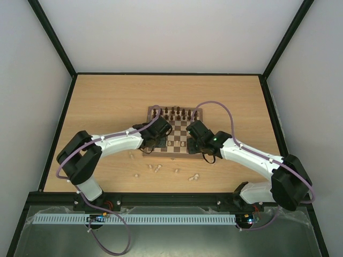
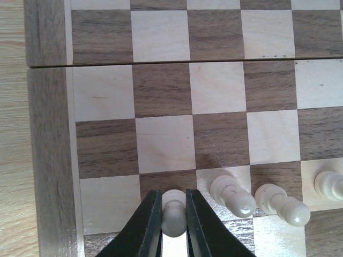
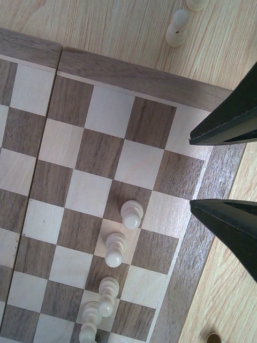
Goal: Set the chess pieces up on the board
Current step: Place the chess piece on the chessboard, then pick up the chess piece at the center of the board, then place the chess piece on the chessboard, then pick up the chess piece at the center of the board.
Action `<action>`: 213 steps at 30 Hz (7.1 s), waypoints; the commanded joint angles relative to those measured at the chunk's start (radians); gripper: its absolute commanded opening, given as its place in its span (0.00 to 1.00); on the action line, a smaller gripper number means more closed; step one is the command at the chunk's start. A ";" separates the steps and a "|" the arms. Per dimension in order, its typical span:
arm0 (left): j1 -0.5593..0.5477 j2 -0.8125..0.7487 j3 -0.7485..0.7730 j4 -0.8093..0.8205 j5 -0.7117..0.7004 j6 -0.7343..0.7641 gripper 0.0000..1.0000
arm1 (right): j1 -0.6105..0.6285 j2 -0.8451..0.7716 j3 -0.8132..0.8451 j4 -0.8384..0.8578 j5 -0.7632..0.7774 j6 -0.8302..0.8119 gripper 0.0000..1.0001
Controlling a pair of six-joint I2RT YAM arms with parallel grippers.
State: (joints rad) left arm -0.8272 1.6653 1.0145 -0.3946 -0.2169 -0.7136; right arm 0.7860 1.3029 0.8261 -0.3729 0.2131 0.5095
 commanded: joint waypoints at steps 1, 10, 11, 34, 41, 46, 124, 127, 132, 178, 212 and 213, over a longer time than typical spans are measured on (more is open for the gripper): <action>-0.008 0.017 0.019 0.001 0.005 0.012 0.08 | 0.003 -0.017 -0.013 -0.041 0.019 0.009 0.29; -0.008 0.011 0.019 -0.009 -0.006 0.012 0.19 | 0.004 -0.017 -0.014 -0.041 0.024 0.012 0.29; -0.009 0.010 0.020 -0.008 -0.006 0.013 0.21 | 0.003 -0.017 -0.014 -0.041 0.025 0.012 0.29; 0.003 -0.361 -0.181 0.076 0.020 0.160 0.85 | -0.156 -0.129 -0.065 -0.132 0.109 0.225 0.54; 0.010 -0.400 -0.215 0.102 0.073 0.154 0.99 | -0.205 -0.078 -0.082 -0.109 0.078 0.219 0.50; 0.010 -0.416 -0.234 0.108 0.068 0.146 0.99 | -0.240 -0.028 -0.090 -0.075 0.054 0.192 0.45; 0.046 -0.433 -0.220 0.018 -0.076 0.069 0.99 | -0.067 0.228 0.124 -0.019 -0.064 0.023 0.09; 0.046 -0.433 -0.222 0.019 -0.078 0.069 0.99 | -0.068 0.240 0.131 -0.015 -0.069 0.020 0.09; 0.047 -0.434 -0.226 0.020 -0.079 0.068 0.99 | -0.068 0.254 0.139 -0.020 -0.065 0.018 0.13; 0.060 -0.475 -0.284 0.109 0.026 0.119 0.99 | -0.390 0.046 -0.161 -0.007 -0.009 0.165 0.40; 0.100 -0.425 -0.263 0.089 -0.010 0.107 0.99 | -0.288 0.011 0.055 -0.110 -0.047 0.048 0.03; 0.101 -0.426 -0.261 0.085 -0.013 0.104 0.99 | -0.277 0.026 0.066 -0.110 -0.051 0.041 0.03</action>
State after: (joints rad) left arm -0.7357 1.2381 0.7502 -0.2985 -0.1997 -0.6052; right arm 0.4702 1.2896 0.8505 -0.4076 0.1848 0.5865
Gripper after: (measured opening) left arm 0.993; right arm 0.088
